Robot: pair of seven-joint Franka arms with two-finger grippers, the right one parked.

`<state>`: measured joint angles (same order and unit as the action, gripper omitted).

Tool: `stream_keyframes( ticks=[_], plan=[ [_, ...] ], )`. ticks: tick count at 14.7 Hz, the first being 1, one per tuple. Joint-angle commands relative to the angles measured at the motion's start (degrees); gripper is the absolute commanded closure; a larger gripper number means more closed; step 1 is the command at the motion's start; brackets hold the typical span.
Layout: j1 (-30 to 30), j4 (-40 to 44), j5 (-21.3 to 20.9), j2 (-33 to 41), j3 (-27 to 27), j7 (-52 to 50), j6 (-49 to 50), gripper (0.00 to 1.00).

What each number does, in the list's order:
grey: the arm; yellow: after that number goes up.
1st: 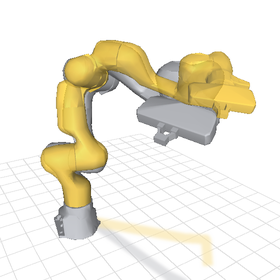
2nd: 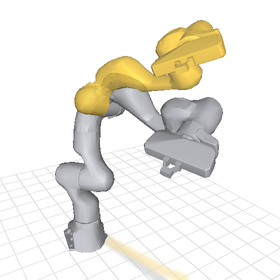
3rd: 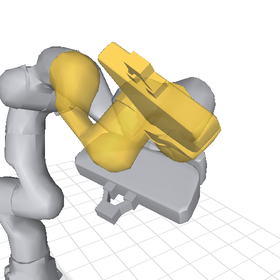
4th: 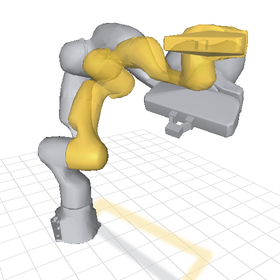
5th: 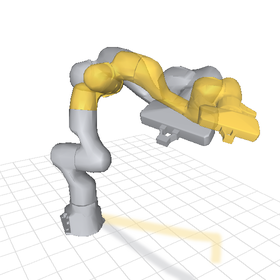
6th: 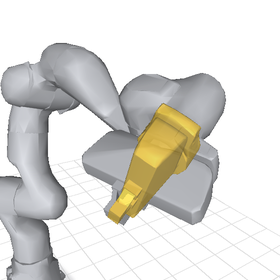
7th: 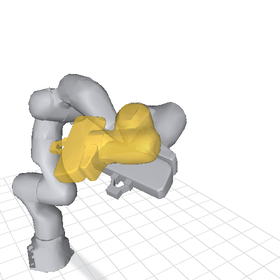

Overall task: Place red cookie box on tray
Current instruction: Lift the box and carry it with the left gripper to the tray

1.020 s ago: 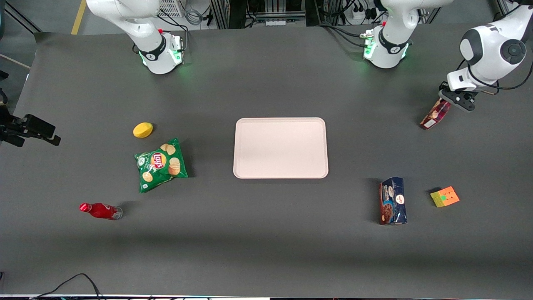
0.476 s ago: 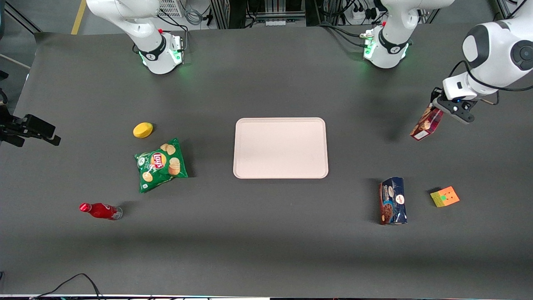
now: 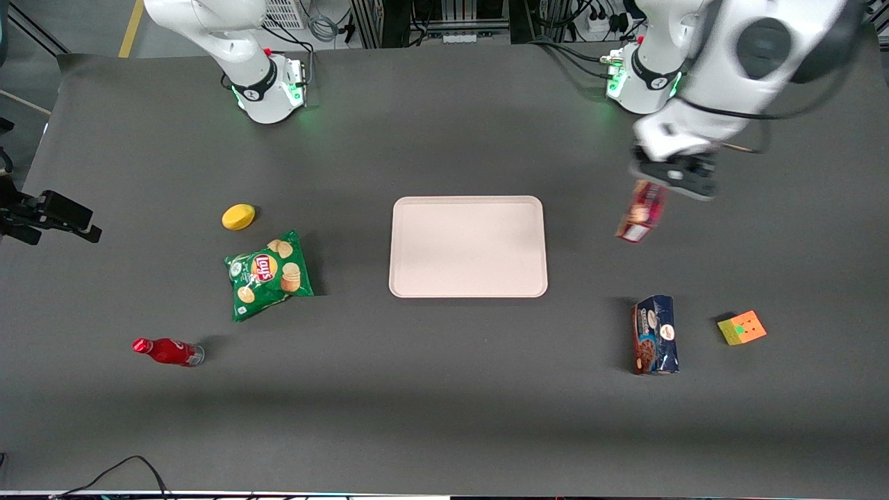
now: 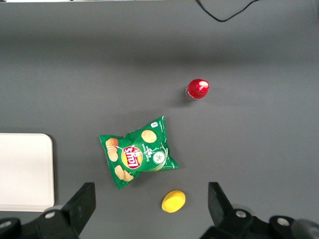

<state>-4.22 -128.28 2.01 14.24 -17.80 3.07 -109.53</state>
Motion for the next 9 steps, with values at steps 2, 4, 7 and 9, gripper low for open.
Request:
stream_keyframes(
  ticks=[2,4,7,9],
  plan=[
    [0.26,9.71,-0.07,-13.86,-11.45,-22.37,-4.26,1.0],
    [-0.17,9.72,-0.6,-18.87,-12.52,-26.25,-11.03,1.0],
    [-0.88,9.8,-3.04,-26.08,-12.52,-29.69,-17.72,0.98],
    [-2.27,11.2,-6.73,-30.48,-12.43,-33.37,-19.14,0.98]
  ],
)
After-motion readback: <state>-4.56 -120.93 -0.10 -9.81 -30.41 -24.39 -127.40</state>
